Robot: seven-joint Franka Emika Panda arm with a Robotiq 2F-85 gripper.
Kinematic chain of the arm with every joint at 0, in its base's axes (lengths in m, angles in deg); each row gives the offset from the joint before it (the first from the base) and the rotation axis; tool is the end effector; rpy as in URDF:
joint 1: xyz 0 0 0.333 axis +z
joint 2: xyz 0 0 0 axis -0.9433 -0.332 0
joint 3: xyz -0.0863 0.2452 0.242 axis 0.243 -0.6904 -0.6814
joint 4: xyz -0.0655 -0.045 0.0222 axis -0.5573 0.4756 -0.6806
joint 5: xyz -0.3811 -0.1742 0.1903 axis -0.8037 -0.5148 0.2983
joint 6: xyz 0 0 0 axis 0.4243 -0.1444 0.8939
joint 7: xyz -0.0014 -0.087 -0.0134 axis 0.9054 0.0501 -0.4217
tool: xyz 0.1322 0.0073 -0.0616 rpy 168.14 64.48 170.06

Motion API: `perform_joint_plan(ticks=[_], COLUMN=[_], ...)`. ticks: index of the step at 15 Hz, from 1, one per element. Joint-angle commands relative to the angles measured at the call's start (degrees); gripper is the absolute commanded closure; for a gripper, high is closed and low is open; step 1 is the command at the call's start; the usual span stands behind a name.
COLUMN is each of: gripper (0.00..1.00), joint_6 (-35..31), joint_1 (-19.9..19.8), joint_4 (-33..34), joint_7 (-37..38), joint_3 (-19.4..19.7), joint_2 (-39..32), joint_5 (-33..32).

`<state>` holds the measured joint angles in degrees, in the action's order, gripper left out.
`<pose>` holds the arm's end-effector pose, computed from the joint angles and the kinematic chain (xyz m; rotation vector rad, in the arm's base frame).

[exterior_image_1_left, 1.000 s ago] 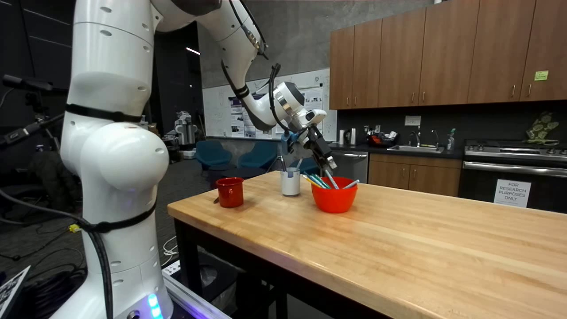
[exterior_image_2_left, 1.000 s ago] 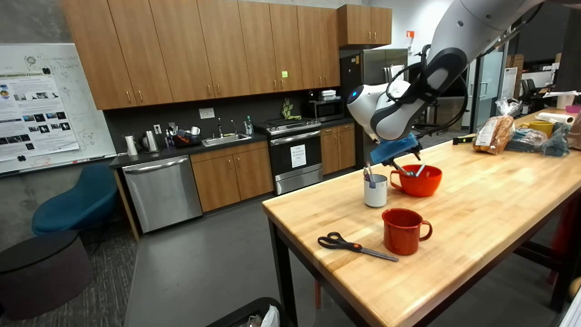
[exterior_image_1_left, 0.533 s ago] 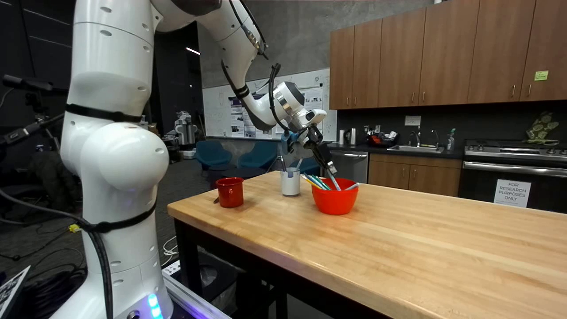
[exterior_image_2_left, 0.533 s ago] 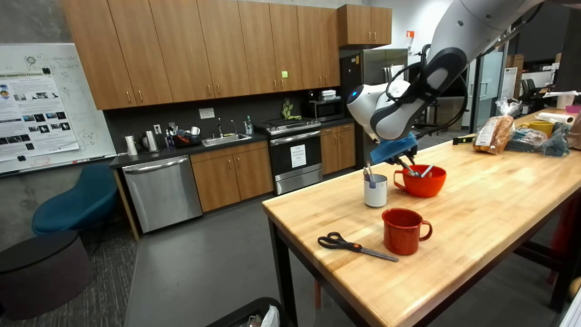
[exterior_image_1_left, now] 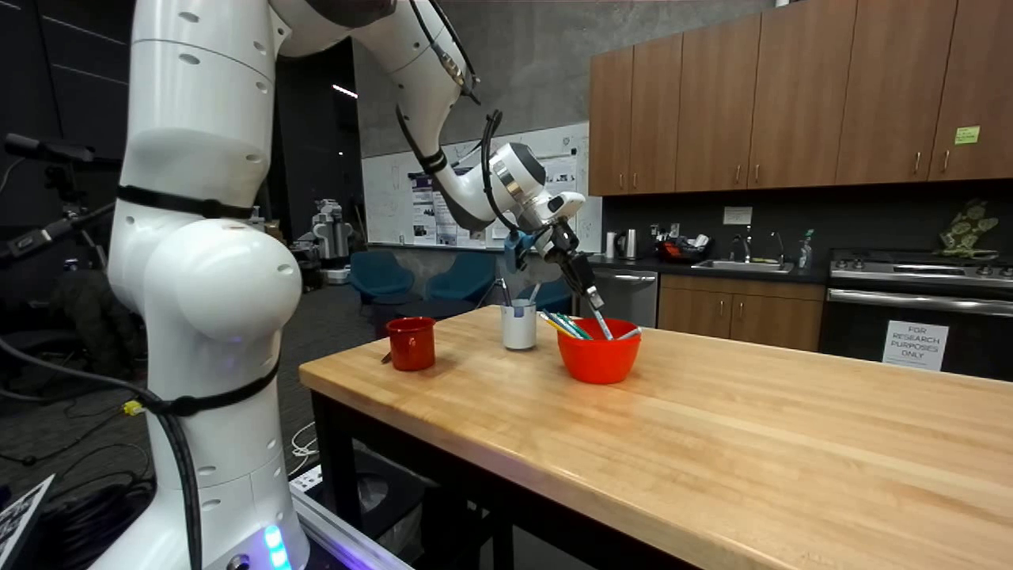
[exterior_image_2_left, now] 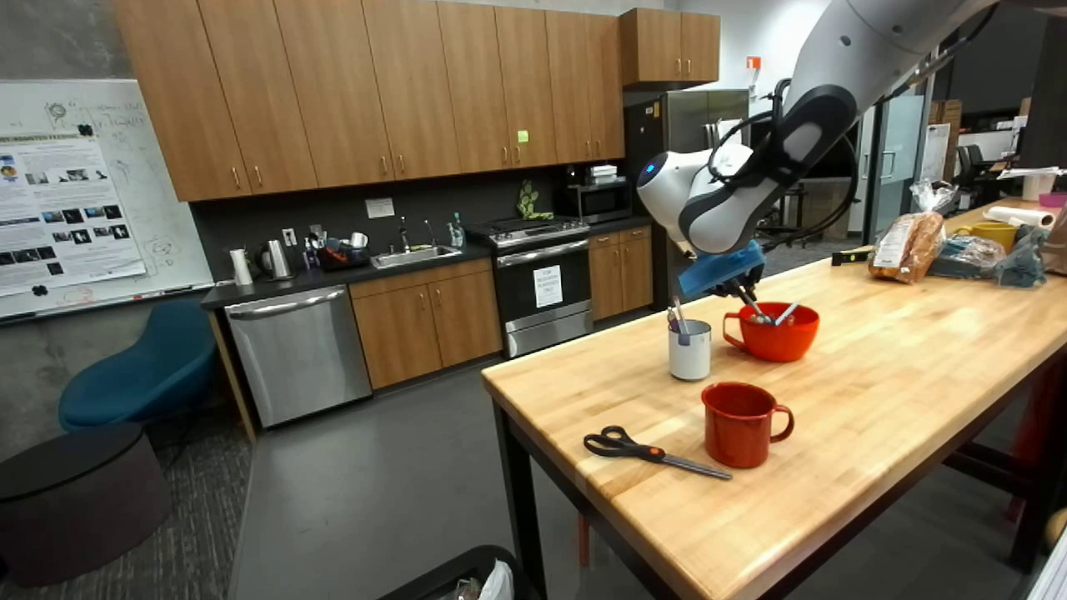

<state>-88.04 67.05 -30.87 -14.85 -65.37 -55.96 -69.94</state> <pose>0.6110 -0.1367 0.3252 2.2021 -1.0819 0.2743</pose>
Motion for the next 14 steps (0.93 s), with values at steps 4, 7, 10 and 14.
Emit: perform_joint_plan(ticks=[4, 7, 10, 14], gripper=[0.97, 0.97, 0.97, 0.97], joint_6=[0.6, -0.2, -1.4, -3.1], joint_1=[0.1, 0.0, 0.0, 0.3], joint_4=[1.9, 2.1, 1.8, 1.7], joint_7=[-2.1, -4.7, -8.8, -13.8], joint_3=[1.3, 1.3, 1.0, 0.5], joint_2=[2.9, 4.8, 7.9, 11.0], joint_5=[2.0, 4.8, 9.2, 15.8])
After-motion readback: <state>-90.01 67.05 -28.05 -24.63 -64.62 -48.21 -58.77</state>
